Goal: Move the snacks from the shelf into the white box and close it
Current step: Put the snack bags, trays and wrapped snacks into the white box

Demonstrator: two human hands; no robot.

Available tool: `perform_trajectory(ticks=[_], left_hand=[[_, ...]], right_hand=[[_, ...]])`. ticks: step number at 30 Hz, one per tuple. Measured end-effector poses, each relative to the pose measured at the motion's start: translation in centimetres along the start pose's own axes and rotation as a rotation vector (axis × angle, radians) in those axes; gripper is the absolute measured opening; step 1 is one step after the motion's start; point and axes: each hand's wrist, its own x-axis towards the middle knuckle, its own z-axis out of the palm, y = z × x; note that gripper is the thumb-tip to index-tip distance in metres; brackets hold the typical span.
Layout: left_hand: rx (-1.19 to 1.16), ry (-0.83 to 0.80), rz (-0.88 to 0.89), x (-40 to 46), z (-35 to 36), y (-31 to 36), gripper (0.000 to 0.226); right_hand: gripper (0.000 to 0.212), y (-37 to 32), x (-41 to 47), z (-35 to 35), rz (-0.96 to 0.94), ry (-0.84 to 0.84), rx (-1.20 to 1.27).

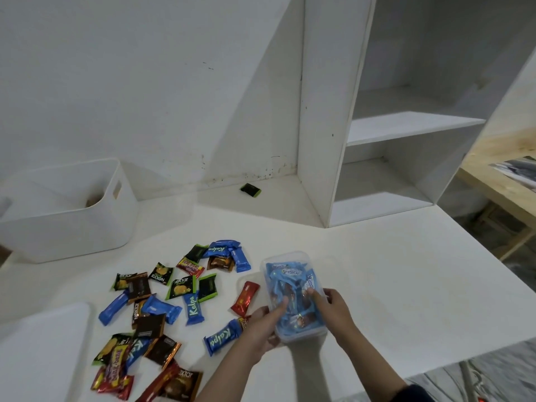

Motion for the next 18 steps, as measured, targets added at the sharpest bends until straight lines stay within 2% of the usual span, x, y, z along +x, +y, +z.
perform_trajectory(ticks=[2, 6, 11, 18], left_hand=[[0.03, 0.0, 0.012, 0.4, 0.0, -0.4, 0.064], [0.052, 0.013, 0.041, 0.1, -0.5, 0.1, 0.051], [0.068, -0.03, 0.136, -1.2, -3.2, 3.7, 0.047], [0.033, 0.07, 0.216, -5.5, -13.5, 11.6, 0.049]], right_hand=[[0.037, 0.0, -0.1, 0.1, 0.101, -0.082, 0.108], [0.039, -1.3, -0.6, 0.3, 0.175, -0.11, 0.177], [0.042, -5.2, -1.4, 2.6, 0.123, -0.123, 0.217], [0.042, -13.7, -2.8, 12.4, 0.031, -0.227, 0.146]])
